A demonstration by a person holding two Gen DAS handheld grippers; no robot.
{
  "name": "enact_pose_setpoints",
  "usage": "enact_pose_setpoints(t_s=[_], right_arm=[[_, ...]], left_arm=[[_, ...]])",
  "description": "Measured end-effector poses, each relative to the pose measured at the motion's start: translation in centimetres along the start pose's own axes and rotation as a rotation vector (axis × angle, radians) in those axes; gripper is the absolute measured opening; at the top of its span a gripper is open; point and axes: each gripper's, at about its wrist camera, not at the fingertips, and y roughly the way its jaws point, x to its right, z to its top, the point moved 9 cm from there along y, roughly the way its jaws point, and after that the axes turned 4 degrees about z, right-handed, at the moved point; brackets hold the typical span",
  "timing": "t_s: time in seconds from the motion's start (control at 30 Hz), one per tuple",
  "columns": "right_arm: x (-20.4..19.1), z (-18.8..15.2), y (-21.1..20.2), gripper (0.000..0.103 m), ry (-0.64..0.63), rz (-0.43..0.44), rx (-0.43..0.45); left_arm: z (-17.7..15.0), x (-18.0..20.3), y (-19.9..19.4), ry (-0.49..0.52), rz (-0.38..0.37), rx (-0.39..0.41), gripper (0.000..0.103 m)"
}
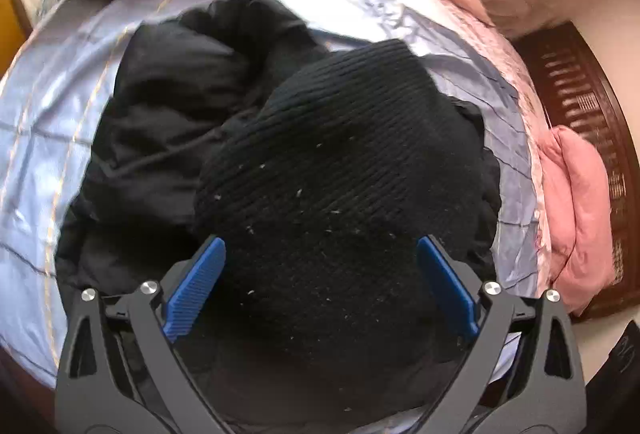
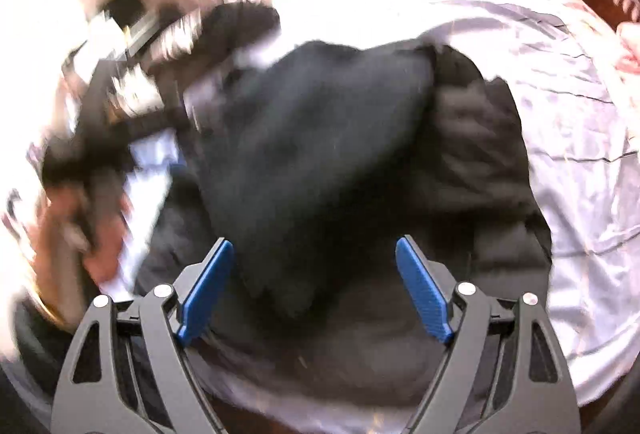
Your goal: Fold large clothes
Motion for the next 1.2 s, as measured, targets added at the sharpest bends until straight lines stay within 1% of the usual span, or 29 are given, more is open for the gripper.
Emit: enact_pose_setpoints(t_s=[0.03,0.07,0.1,0.13,0.17,0.2,0.27,0.3,0.33,0.4,0.47,0.57,0.63,0.67,0.73,0.77,0.8,0.87,0.9,0.93,0.97,1.03,1.07,1.13,1.17,1.2], right_arm=[[-0.6,0.6,0.9,0.084,-0.007,0.035,-0.006],[-1.2,0.9,2.7,0.084,-0.012,0.064,-0.026],[-1.6,1.2,4.3,0.083,-0.005,0.09,-0.056],[-1.9,1.0,5.6,0.08,0.003,0.123,-0.088],[-2.5,0.6,7.5,0.078,0.014,0.172,-0.137],[-2.8,0.1,10.1,0.074,0.039,0.202,-0.201],[-1.9,-0.4,12.8,0.073,0.06,0.169,-0.245],[-1.0,-0.7,14.3,0.073,0.053,0.128,-0.262],[-0.2,-0.9,15.2,0.072,0.05,0.097,-0.276],[1.9,-2.1,17.5,0.07,0.07,0.033,-0.305],[3.1,-2.8,18.6,0.07,0.127,0.07,-0.316],[3.9,-2.7,18.2,0.069,0.176,0.093,-0.313],[3.0,-2.2,16.1,0.068,0.184,0.129,-0.29],[2.4,-2.1,15.0,0.068,0.163,0.141,-0.282],[0.6,-2.8,12.4,0.069,0.055,0.152,-0.271],[-0.6,-3.6,11.4,0.069,-0.023,0.153,-0.278],[-1.3,-4.5,11.3,0.072,-0.075,0.139,-0.294],[-1.1,-5.8,11.9,0.074,-0.128,0.084,-0.323],[-0.5,-6.7,13.0,0.075,-0.139,0.043,-0.342],[0.4,-7.0,13.9,0.076,-0.138,0.017,-0.348],[1.3,-7.2,14.7,0.076,-0.131,-0.002,-0.358],[2.0,-7.2,15.3,0.076,-0.109,-0.007,-0.38],[2.1,-6.9,14.9,0.076,-0.081,0.016,-0.39],[1.9,-6.1,13.2,0.076,-0.031,0.071,-0.399],[2.0,-5.7,11.9,0.076,-0.012,0.094,-0.405],[2.5,-5.1,9.8,0.076,-0.004,0.098,-0.4]], left_arm=[[-0.1,-0.5,0.6,-0.014,0.012,-0.007,0.098],[-0.1,-1.0,1.1,-0.028,0.035,-0.014,0.098],[-0.2,-1.5,1.5,-0.035,0.056,-0.018,0.098],[-0.3,-2.0,2.0,-0.045,0.079,-0.025,0.098],[-0.2,-2.7,2.3,-0.06,0.101,-0.028,0.098],[-0.2,-3.3,2.8,-0.075,0.12,-0.029,0.098],[-0.1,-4.6,4.2,-0.086,0.164,-0.035,0.098],[-0.2,-5.1,5.0,-0.085,0.184,-0.047,0.098],[-0.3,-5.4,6.2,-0.084,0.195,-0.069,0.098],[-0.6,-5.7,8.2,-0.093,0.191,-0.112,0.101],[-0.7,-6.2,9.4,-0.102,0.214,-0.117,0.101],[-0.5,-6.3,10.4,-0.09,0.241,-0.119,0.101],[-0.4,-6.3,9.9,-0.095,0.23,-0.123,0.101],[-0.4,-6.3,9.2,-0.094,0.216,-0.13,0.101],[-0.5,-6.6,7.5,-0.081,0.207,-0.132,0.101],[-0.6,-6.8,6.3,-0.064,0.201,-0.118,0.101],[-0.4,-6.9,5.4,-0.04,0.2,-0.1,0.101],[-0.1,-7.1,5.1,0.024,0.247,-0.075,0.101],[-0.3,-7.2,5.6,0.047,0.281,-0.084,0.101],[-0.7,-7.5,6.5,0.059,0.307,-0.111,0.101],[-1.7,-7.9,7.9,0.055,0.308,-0.165,0.101],[-3.1,-8.3,9.9,0.024,0.279,-0.258,0.101],[-3.1,-8.4,10.2,0.01,0.274,-0.265,0.101],[-2.4,-8.5,9.2,0.011,0.266,-0.248,0.101],[-2.1,-8.7,8.5,0.016,0.258,-0.238,0.101],[-1.8,-9.0,7.5,0.022,0.25,-0.222,0.101]])
